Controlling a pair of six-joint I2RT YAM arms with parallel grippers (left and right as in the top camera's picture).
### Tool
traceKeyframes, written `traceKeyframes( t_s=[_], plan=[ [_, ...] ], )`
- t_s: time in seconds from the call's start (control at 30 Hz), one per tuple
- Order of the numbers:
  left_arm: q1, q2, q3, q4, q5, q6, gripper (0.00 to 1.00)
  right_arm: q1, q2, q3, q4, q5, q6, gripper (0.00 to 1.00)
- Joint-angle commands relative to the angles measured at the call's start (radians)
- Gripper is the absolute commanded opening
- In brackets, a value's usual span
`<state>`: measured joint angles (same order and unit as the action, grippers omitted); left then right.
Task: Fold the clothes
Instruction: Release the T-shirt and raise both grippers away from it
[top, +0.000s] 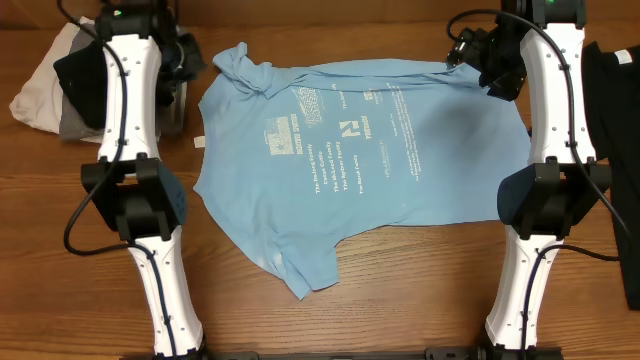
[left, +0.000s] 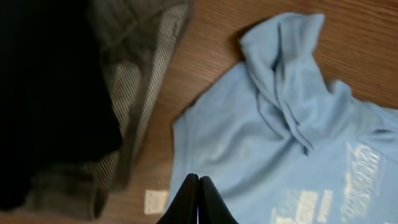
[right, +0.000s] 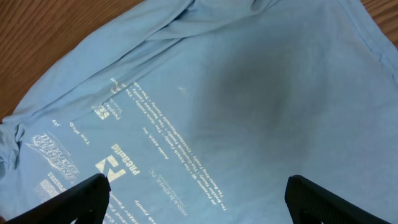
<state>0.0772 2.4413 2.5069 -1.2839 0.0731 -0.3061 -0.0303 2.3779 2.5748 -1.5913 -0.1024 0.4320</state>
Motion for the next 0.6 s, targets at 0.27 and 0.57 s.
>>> traceKeyframes(
  t_s=[0.27,0.57],
  plan=[
    [0.004,0.2,0.02,0.121,-0.12,0.189,0.04,0.003,-0.044,0.02,-0.011,-0.019,-0.018,0.94],
    [0.048,0.229,0.02,0.184,-0.172,0.188,0.04,0.003,-0.044,0.018,-0.021,-0.019,-0.018,0.93]
  ],
)
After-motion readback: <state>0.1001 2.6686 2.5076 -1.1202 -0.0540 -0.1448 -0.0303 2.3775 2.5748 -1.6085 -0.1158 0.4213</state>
